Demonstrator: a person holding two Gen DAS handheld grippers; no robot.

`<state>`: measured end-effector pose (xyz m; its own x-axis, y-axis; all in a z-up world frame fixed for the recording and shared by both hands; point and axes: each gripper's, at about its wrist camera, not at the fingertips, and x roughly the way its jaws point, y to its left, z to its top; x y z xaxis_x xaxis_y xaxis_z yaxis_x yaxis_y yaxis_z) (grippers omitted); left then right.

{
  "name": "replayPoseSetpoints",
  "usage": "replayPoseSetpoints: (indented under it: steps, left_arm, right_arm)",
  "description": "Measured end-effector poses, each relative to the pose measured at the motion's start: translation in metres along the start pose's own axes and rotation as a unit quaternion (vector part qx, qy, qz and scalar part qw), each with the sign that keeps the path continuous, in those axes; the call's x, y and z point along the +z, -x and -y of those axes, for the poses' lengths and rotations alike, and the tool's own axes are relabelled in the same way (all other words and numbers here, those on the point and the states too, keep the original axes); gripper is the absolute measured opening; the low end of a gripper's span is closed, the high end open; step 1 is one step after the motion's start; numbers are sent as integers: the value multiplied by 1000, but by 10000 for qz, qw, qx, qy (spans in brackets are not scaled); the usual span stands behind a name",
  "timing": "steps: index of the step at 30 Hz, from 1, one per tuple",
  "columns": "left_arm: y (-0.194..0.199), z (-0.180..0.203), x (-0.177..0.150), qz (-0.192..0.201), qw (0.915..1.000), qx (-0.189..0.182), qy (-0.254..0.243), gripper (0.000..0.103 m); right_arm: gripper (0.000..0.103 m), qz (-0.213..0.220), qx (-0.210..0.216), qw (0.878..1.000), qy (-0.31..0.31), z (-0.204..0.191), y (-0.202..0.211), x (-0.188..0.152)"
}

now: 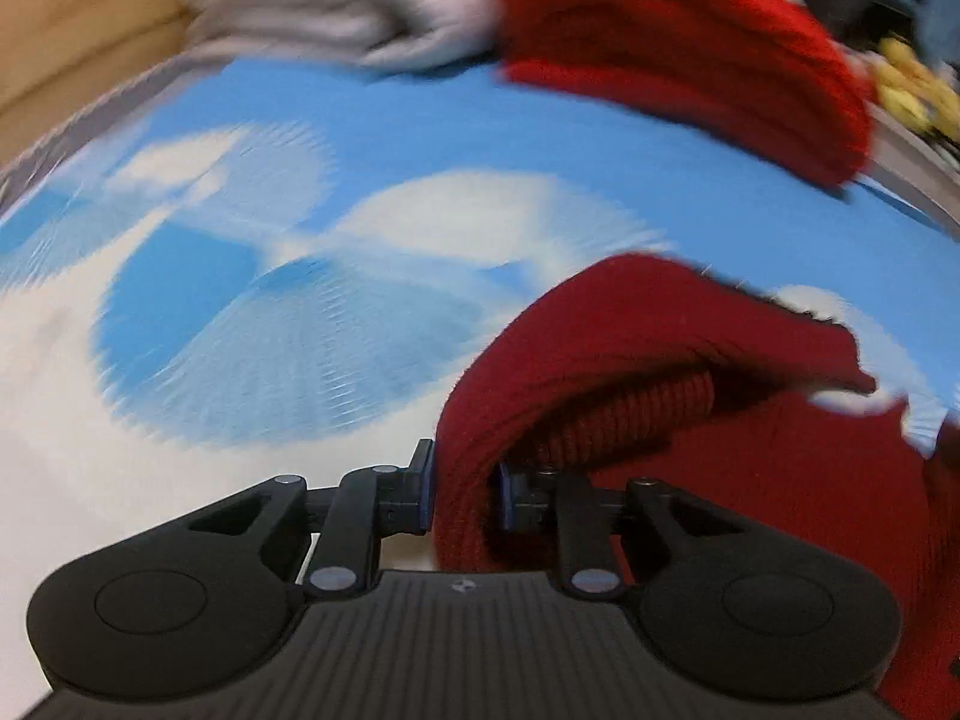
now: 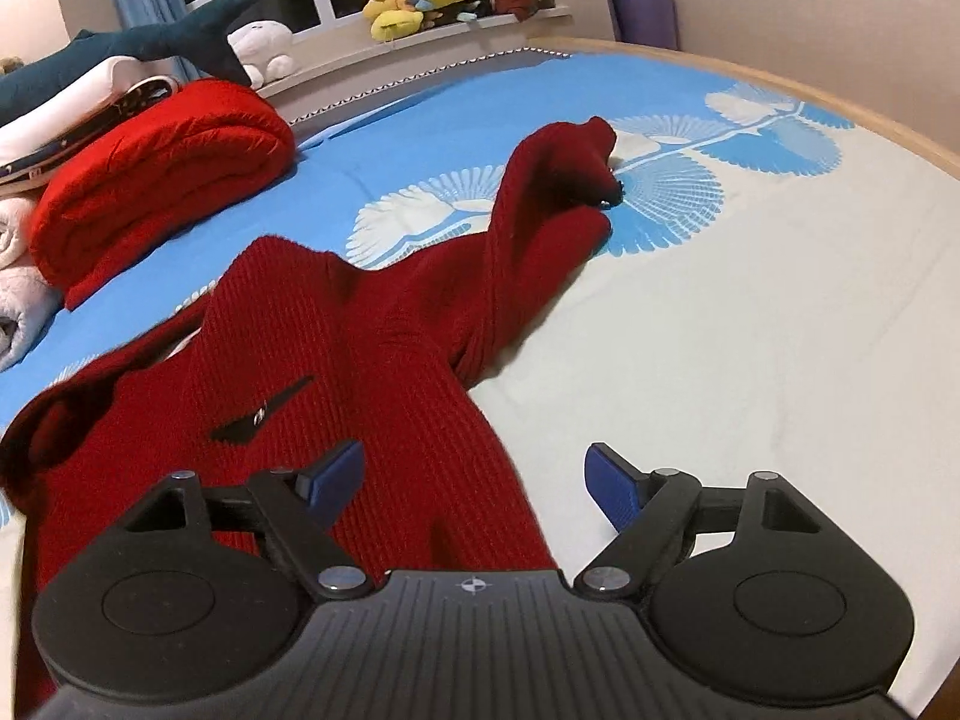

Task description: Fold small clothes

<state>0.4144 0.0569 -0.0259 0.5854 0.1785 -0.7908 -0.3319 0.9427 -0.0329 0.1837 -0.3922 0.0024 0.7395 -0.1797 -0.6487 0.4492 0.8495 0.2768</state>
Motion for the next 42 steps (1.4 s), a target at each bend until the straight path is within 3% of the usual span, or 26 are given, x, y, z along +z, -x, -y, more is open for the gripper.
replayPoseSetpoints:
  steps: [3,6,8,10,11,14,17,22,23,24,25,27,29,30,32,33,34,35,37,38,39,41,42]
  left_arm:
    - [10,-57,-14,-4,9998,67,182,22]
    - [36,-109,-22,-132,9950,-75,990,19]
    - [42,-125,-11,-200,9923,-116,1213,19]
    - [49,-129,-10,-98,9938,-168,1096,28]
    - [48,-131,-12,-124,9949,-131,995,36]
    - [39,-134,-14,-138,9962,-60,858,48]
    - [34,-138,-16,-83,9973,-18,725,58]
    - [23,-134,-16,-39,9987,132,490,62]
    - [21,-133,-16,-54,9988,163,463,62]
    - [20,-131,-16,-73,9989,190,432,62]
    - [20,-130,-15,-72,9990,201,393,62]
    - [20,-127,-15,-91,9993,227,285,62]
    - [20,-129,-14,-158,9992,161,338,62]
    - [18,-131,-14,-214,9989,136,406,62]
    - [17,-135,-14,-289,9983,105,490,65]
    - [17,-136,-15,-306,9981,112,520,66]
    - [17,-137,-15,-316,9980,125,540,68]
    - [18,-137,-15,-318,9979,141,551,69]
    - [19,-137,-16,-297,9978,183,560,72]
    - [19,-137,-16,-273,9979,201,555,74]
    - [19,-136,-16,-258,9979,214,554,75]
    - [19,-138,-17,-231,9978,216,587,79]
    - [18,-139,-16,-223,9976,219,611,81]
  right_arm:
    - [81,91,108,9993,-360,7,1,5]
    - [82,306,135,9970,-698,14,1,18]
    - [82,477,229,9942,-936,17,-6,38]
    - [85,573,313,9928,-1001,15,-23,59]
    - [88,520,393,9932,-966,13,-35,69]
    - [89,175,611,9927,-1022,8,-83,92]
    - [89,141,440,9917,-1202,1,-125,101]
    - [91,323,-9,9973,-659,-23,-177,97]
    - [83,295,-316,9980,-454,-27,-183,91]
    - [46,278,-773,9965,-171,-28,-190,84]
    - [28,354,-1019,9942,-18,-22,-191,79]
    - [23,439,-829,9937,-621,14,-178,84]
    - [21,120,-685,9821,-1749,60,-157,94]
    - [22,-48,-602,9700,-2356,84,-146,95]
    - [24,-528,-728,9321,-3509,133,-127,81]
    - [13,-632,-802,9212,-3756,150,-118,71]
    - [11,-540,-873,9181,-3827,162,-107,63]
    - [12,-365,-1057,9188,-3786,172,-93,57]
    - [24,-14,-1343,9119,-3878,190,-72,50]
    - [42,170,-1303,9053,-4040,201,-65,49]
    - [58,256,-1158,9027,-4136,208,-63,49]
    - [72,354,-763,9022,-4231,216,-66,51]
    - [72,394,-545,9057,-4185,217,-71,51]
